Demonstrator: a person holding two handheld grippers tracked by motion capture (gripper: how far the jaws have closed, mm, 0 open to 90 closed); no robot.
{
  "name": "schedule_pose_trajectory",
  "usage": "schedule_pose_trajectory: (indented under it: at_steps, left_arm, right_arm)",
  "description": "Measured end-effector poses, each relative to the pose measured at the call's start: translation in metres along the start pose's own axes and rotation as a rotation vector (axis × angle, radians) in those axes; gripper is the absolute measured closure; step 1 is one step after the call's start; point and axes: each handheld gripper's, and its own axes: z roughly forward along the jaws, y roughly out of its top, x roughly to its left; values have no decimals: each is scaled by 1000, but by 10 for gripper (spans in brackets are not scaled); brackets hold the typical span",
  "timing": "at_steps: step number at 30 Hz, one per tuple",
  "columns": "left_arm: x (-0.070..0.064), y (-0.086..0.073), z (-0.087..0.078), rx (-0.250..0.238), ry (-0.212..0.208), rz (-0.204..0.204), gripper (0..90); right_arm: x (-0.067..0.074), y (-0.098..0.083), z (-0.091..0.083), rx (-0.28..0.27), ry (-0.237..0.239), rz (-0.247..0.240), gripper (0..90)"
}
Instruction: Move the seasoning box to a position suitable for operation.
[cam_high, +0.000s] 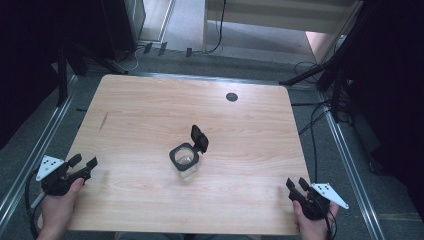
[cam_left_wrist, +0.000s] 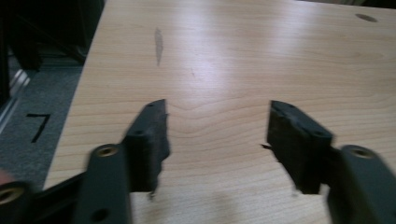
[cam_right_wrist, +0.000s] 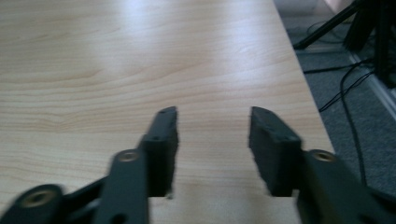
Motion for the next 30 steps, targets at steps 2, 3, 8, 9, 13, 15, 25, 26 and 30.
schedule_pose_trajectory:
  at_steps: [2,3,8,9,13,15,25,26,30]
  left_arm:
    - [-1,0,0,11,6,9,564]
    - [-2,1,1,15,1,16,701]
    - [-8,7,3,40,-55,4,861]
    - [-11,9,4,40,-66,14,888]
    - [-28,20,13,43,-135,15,900]
    - [-39,26,20,43,-163,16,900]
    - [-99,48,43,45,-269,63,900]
    - [-107,51,49,51,-282,67,900]
    - [-118,55,59,56,-299,79,900]
  right_arm:
    - [1,0,-1,-6,-1,-5,635]
    - [4,1,-1,-14,-23,-22,732]
    - [12,6,-3,-19,9,18,837]
    - [16,8,-4,-22,22,17,846]
    - [36,15,-6,-30,90,-10,882]
    - [51,20,-5,-36,142,-25,900]
    - [106,26,7,-20,233,-69,900]
    - [118,27,12,-20,253,-71,900]
    - [136,30,19,-16,283,-76,900]
